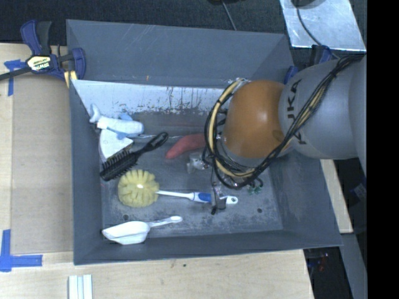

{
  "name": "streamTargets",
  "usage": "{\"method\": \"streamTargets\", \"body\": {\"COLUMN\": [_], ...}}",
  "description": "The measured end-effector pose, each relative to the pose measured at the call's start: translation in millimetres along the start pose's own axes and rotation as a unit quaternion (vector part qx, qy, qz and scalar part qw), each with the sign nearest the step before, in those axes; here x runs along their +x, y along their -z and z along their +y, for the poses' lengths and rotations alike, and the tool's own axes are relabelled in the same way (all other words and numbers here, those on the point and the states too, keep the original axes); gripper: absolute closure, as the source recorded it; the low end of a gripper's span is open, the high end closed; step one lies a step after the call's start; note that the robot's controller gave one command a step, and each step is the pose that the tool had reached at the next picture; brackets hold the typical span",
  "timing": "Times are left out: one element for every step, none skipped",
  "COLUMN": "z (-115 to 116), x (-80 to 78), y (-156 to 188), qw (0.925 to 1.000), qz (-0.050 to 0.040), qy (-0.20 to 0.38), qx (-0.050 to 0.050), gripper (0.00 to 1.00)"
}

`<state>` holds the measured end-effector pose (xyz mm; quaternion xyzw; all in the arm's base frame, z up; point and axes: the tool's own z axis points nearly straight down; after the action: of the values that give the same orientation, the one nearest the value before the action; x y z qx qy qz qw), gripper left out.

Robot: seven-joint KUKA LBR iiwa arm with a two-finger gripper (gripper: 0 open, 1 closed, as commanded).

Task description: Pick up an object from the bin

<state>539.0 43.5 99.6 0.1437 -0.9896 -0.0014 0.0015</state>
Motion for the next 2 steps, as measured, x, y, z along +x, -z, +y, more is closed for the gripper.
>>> {"method": "streamTargets", "body": {"z": [16, 28], "x": [-9.7, 5.0], "y": [-30, -28], "qw": [0.9992, 0.9999], "qz": [-0.0040, -0.0025], "qy": [0.040, -0.015], "qx": [0.006, 0.002], "gripper": [0.00, 1.00]}}
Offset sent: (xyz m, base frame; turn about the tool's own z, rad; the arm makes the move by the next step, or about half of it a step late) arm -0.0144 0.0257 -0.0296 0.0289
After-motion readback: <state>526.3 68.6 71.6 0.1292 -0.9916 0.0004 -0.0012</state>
